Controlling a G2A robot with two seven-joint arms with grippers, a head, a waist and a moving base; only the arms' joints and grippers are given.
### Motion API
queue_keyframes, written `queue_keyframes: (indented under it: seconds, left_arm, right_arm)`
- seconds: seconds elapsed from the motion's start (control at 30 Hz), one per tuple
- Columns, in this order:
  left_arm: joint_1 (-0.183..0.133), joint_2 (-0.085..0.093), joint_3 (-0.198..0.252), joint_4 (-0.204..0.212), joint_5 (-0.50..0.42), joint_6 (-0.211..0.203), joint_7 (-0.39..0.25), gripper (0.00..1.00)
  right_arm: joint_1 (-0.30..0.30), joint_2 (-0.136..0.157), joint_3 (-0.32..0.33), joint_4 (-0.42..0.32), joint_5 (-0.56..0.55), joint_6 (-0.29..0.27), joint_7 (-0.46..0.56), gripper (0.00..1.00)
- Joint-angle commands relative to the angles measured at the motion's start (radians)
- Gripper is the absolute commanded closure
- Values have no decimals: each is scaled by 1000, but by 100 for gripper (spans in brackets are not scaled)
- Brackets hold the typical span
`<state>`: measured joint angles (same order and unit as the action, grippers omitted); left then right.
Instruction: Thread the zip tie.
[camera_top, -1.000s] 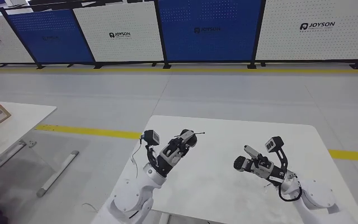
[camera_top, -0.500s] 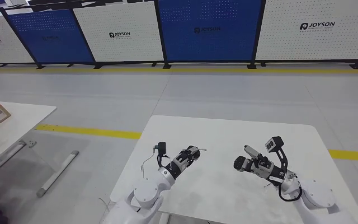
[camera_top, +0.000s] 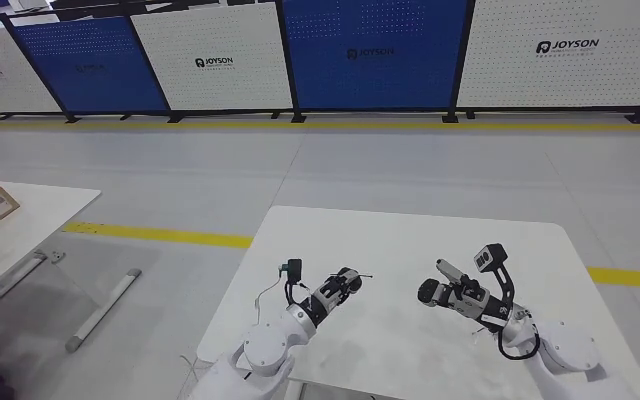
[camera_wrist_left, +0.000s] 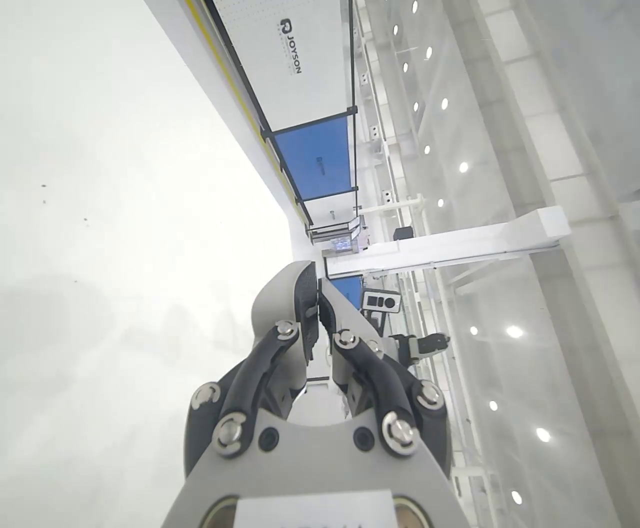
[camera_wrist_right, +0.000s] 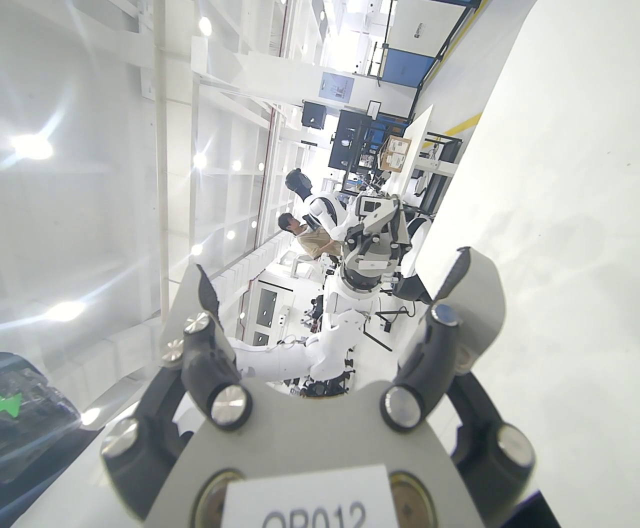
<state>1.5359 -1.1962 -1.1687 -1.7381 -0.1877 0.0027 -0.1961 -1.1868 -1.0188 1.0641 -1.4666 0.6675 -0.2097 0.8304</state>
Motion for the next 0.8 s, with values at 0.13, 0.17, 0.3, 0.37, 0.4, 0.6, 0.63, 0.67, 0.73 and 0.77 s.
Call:
queue_keyframes:
  seconds: [0.13,0.17,0.3,0.37,0.4,0.6,0.63,0.67,0.73,0.77]
  left_arm:
    - [6,4,13,1,12,23,-58,100]
    - [6,4,13,1,12,23,-58,100]
    - [6,4,13,1,12,23,-58,100]
    - [6,4,13,1,12,23,-58,100]
    - [6,4,13,1,12,23,-58,100]
    - [0,1,34,-26,-19,15,-78,100]
    - [1,0,33,-30,-40,13,-83,100]
    - [3,0,30,-30,-58,10,-83,100]
    - [5,0,28,-29,-66,10,-81,100]
    - [5,0,28,-29,-66,10,-81,100]
  right_arm:
    - [0,0,0,0,0,0,0,0]
    - [0,0,0,0,0,0,0,0]
    - [0,0,0,0,0,0,0,0]
    - [0,0,0,0,0,0,0,0]
    - [0,0,0,0,0,0,0,0]
    - [0,0,0,0,0,0,0,0]
    - [0,0,0,0,0,0,0,0]
    - [0,0,0,0,0,0,0,0]
    - [0,0,0,0,0,0,0,0]
    - [0,0,0,0,0,0,0,0]
